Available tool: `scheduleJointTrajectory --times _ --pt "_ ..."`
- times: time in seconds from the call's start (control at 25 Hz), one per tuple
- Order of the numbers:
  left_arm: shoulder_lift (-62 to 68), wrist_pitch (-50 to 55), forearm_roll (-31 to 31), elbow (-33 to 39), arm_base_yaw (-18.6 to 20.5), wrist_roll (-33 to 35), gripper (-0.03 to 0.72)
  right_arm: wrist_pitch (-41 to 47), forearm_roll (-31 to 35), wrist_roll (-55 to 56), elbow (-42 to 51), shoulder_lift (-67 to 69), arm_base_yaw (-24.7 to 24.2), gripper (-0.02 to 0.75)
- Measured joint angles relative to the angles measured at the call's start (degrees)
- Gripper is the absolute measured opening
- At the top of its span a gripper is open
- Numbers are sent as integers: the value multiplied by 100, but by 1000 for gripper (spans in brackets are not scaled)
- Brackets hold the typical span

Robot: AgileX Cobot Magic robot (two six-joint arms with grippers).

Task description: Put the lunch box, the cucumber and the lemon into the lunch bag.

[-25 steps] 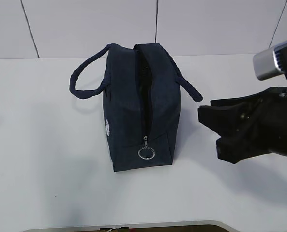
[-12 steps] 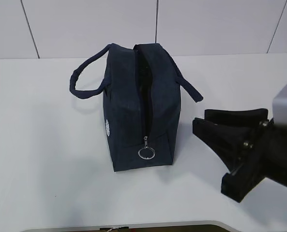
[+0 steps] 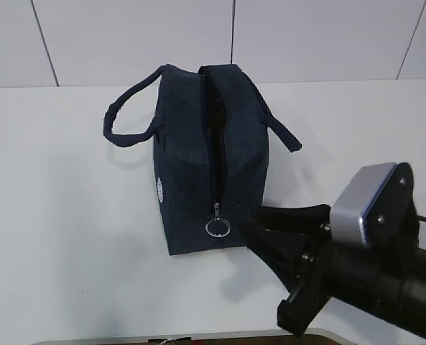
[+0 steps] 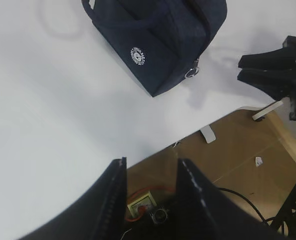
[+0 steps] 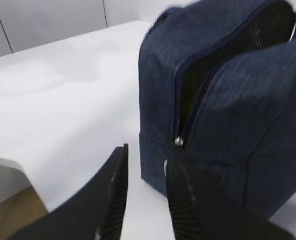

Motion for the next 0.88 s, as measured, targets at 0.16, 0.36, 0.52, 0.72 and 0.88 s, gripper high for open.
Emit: scheduleJointTrajectory --times 0.16,0.36,0.52,0.72,0.88 --pt "0 0 -3 0 0 0 243 -592 56 0 0 815 0 225" --pt "0 0 -12 0 0 0 243 -1191 508 17 -10 1470 0 225" --pt "0 0 -24 0 0 -42 243 -1328 713 17 -10 1663 0 229" --pt "0 0 -24 0 0 -45 243 -1365 735 17 -20 1945 0 247" --pt "0 0 -24 0 0 -59 243 -1365 735 17 -66 2115 0 286"
